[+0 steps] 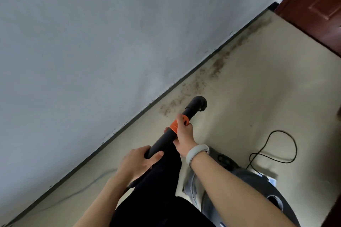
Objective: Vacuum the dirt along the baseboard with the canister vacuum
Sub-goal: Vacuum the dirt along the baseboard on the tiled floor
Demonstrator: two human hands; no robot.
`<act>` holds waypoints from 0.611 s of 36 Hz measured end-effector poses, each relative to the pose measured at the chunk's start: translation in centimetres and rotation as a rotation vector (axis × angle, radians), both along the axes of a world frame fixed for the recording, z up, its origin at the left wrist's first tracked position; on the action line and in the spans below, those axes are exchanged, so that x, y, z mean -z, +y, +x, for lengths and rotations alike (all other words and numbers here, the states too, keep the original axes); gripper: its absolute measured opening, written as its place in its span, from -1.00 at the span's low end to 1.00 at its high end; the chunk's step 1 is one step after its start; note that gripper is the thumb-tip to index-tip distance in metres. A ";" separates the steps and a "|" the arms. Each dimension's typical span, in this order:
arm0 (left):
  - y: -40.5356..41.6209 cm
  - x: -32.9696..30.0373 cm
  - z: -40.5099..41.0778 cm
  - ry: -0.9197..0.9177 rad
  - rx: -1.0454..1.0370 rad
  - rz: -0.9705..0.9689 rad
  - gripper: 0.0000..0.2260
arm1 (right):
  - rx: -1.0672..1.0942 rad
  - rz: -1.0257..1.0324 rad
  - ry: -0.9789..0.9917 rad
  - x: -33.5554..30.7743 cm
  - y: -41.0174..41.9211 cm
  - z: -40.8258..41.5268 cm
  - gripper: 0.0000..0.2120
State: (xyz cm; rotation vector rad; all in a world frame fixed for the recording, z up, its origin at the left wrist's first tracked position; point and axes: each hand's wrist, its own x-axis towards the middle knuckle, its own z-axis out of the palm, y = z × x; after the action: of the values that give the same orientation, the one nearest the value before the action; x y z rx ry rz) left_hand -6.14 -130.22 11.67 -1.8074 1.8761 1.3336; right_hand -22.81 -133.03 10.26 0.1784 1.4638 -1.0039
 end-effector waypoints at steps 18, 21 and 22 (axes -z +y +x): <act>-20.6 -0.2 -19.8 0.109 0.092 0.011 -0.51 | 0.073 0.063 0.108 -1.7 -19.0 -20.2 -0.56; -22.4 0.1 -22.5 0.069 0.127 0.009 -0.58 | 0.086 0.063 0.079 -1.5 -20.5 -23.1 -0.55; -22.7 0.2 -23.4 0.058 0.120 0.006 -0.61 | 0.069 0.072 0.075 -1.2 -21.1 -23.9 -0.54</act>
State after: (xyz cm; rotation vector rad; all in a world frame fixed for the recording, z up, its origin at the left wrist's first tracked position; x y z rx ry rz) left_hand -29.53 -152.96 11.43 -1.6415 1.9743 1.3618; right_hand -46.75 -154.12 11.48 0.2465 1.5718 -1.0234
